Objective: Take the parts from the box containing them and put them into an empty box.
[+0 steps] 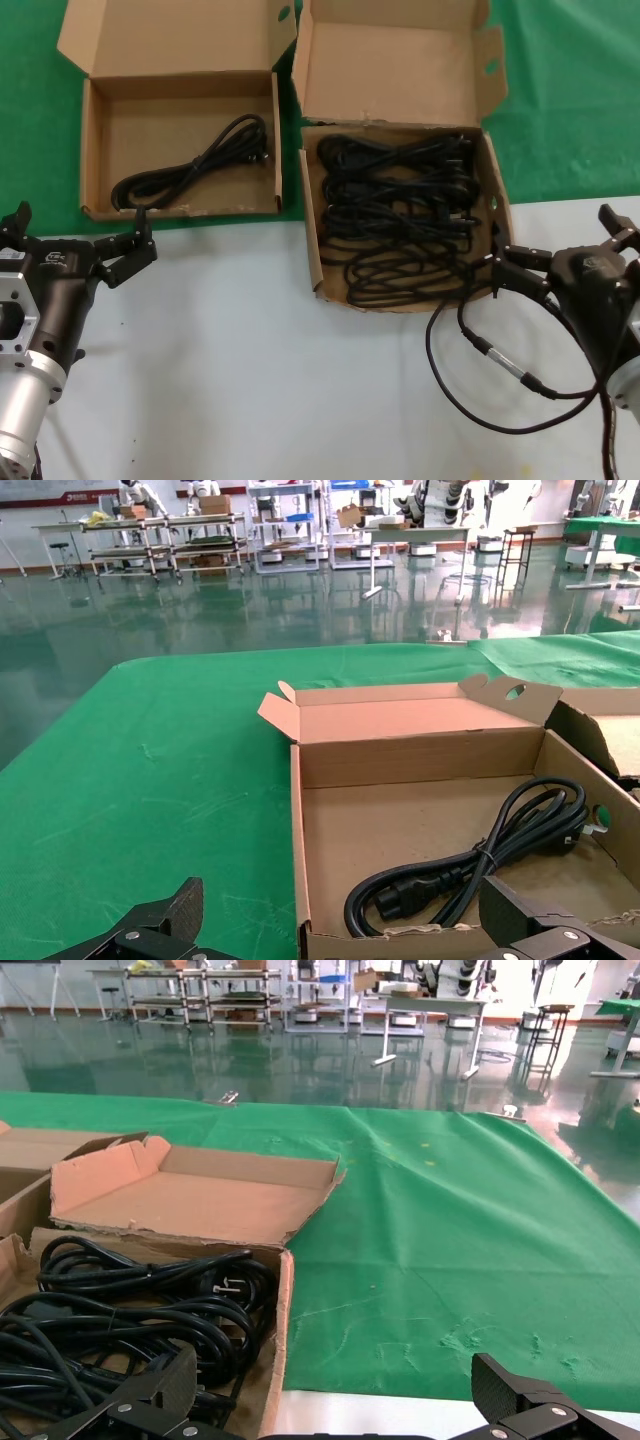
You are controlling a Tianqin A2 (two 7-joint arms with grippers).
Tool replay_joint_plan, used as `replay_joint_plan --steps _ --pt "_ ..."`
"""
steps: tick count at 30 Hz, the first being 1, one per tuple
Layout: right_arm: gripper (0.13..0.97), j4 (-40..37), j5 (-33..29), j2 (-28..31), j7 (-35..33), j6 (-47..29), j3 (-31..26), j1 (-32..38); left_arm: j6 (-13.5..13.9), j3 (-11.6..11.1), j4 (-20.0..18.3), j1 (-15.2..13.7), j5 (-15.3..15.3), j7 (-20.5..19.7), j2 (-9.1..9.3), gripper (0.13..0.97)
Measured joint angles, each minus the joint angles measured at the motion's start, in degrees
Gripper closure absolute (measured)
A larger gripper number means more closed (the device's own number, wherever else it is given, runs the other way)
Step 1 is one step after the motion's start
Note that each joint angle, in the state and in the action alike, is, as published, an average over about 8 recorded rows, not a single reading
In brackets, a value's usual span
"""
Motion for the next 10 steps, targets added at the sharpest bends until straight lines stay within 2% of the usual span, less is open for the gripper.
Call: replay_joint_plan --steps 10 --pt "0.129 0.0 0.0 0.0 0.0 0.0 0.0 0.0 0.0 0.0 0.0 0.0 0.0 0.0 0.0 0.132"
